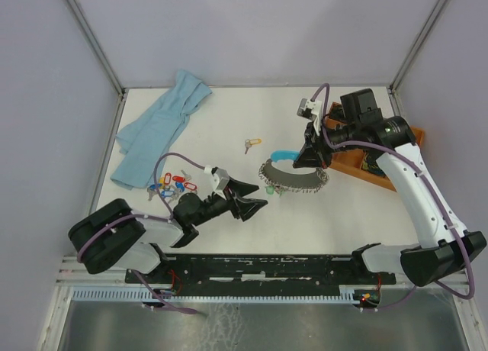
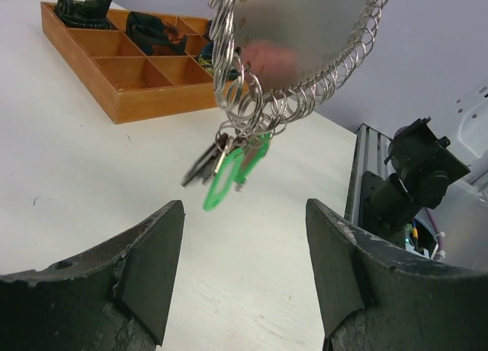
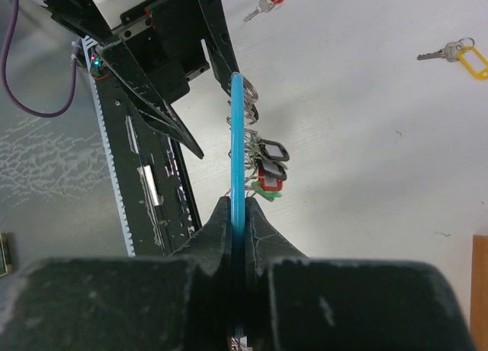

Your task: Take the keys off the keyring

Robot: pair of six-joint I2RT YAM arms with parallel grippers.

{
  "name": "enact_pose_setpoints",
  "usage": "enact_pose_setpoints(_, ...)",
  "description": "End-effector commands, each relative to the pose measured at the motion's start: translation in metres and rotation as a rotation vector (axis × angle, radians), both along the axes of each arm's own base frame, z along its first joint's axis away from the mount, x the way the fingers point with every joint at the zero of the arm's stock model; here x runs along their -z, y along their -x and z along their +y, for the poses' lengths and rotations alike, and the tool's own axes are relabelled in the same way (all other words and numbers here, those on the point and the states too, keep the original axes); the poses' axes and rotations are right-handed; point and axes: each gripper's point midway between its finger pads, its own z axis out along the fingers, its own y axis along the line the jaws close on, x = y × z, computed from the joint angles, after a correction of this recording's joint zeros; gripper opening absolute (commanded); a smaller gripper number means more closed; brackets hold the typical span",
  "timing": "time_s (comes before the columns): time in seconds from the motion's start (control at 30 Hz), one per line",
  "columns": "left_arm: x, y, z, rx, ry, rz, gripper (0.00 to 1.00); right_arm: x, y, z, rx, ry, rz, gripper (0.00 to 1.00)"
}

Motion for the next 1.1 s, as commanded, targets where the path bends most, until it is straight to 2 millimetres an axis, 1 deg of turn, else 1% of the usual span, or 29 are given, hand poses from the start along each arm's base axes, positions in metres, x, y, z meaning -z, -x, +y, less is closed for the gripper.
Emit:
enact_pose_setpoints(0.0,-0.033,-0.003,-0.007,0.014,0.114,-0.149,0.72,-0.027,0.001,0.006,-0.019,-0.089,-0.102,0.01)
enact_pose_setpoints(0.23,-0.017,-0.014,-0.012,-0.054,0.073,-0.216,0.74,-0.027,0.004,0.007,-0.034,-0.101,-0.103,0.01)
enact_pose_setpoints(0.4,-0.017,-0.019,-0.018,-0.086,0.068,-0.247,0.74,-0.026,0.005,0.008,-0.044,-0.106,-0.093,0.01)
enact_pose_setpoints(0.53,-0.017,-0.027,-0.018,-0.125,0.075,-0.23,0.67,-0.025,0.005,0.009,-0.045,-0.106,-0.092,0.01)
enact_pose_setpoints(0.7,-0.022,-0.036,-0.008,-0.202,0.091,-0.22,0.6,-0.024,0.005,0.009,-0.046,-0.106,-0.09,0.01)
enact_pose_setpoints(0.83,-0.021,-0.051,0.0,-0.289,0.089,-0.173,0.45,-0.025,0.006,0.009,-0.048,-0.107,-0.089,0.01)
enact_pose_setpoints(0.9,-0.022,-0.057,0.006,-0.333,0.1,-0.138,0.41,-0.025,0.006,0.008,-0.043,-0.104,-0.094,0.01)
enact_pose_setpoints(0.97,-0.025,-0.058,0.01,-0.35,0.113,-0.12,0.43,-0.024,0.006,0.007,-0.043,-0.101,-0.099,0.01)
enact_pose_setpoints(1.07,-0.032,-0.053,0.008,-0.318,0.12,-0.115,0.51,-0.024,0.006,0.008,-0.044,-0.103,-0.098,0.01)
